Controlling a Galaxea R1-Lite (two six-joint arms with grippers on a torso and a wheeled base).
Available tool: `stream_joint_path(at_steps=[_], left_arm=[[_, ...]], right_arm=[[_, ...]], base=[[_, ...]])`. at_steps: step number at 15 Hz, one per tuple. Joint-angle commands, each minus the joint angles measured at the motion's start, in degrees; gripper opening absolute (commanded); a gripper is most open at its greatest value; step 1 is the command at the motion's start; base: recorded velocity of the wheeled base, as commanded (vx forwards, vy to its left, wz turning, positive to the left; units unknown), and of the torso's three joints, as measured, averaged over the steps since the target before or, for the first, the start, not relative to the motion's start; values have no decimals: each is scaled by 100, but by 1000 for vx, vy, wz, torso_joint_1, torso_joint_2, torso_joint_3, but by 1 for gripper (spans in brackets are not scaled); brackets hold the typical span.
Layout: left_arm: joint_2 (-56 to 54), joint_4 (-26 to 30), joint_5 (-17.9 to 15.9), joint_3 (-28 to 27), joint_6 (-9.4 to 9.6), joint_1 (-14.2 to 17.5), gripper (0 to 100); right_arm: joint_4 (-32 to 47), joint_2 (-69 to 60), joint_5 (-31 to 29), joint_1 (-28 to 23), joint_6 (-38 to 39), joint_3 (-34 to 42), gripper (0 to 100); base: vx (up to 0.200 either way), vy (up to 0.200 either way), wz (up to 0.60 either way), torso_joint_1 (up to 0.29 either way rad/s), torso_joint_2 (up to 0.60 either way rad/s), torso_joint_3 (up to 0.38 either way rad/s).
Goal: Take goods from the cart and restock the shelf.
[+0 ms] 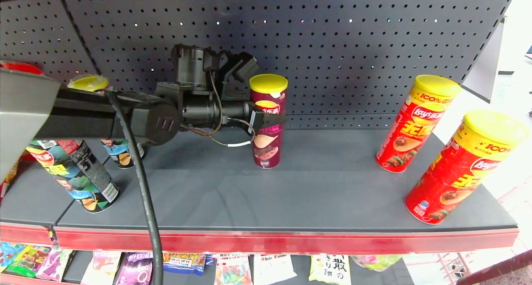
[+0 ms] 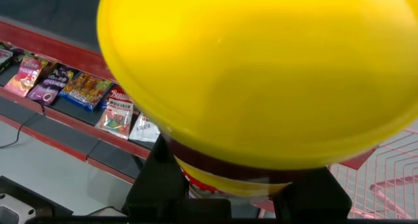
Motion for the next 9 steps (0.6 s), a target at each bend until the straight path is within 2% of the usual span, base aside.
stream_joint_path(at_steps=[1,4,7,8,9], left_arm=[[-16,3,-3,-7,-1,-59,0],[-244,21,14,177,-10,-120,0],[-754,12,155,722,-19,-155,0],[-1149,12,331,1047,-265,-226,0],[-1325,12,384,1170,-423,-261,0]], right_arm=[[-1,-4,2,-5,3,1,0],[-1,-4,2,-13,56,1,0],[-19,-4,2,-13,65,1,0],[-19,5,2,-5,65,-8,0],[-19,-4,2,-5,65,-8,0]], base=[[0,0,0,0,0,0],[0,0,0,0,0,0],[0,0,0,0,0,0],[0,0,0,0,0,0],[0,0,0,0,0,0]])
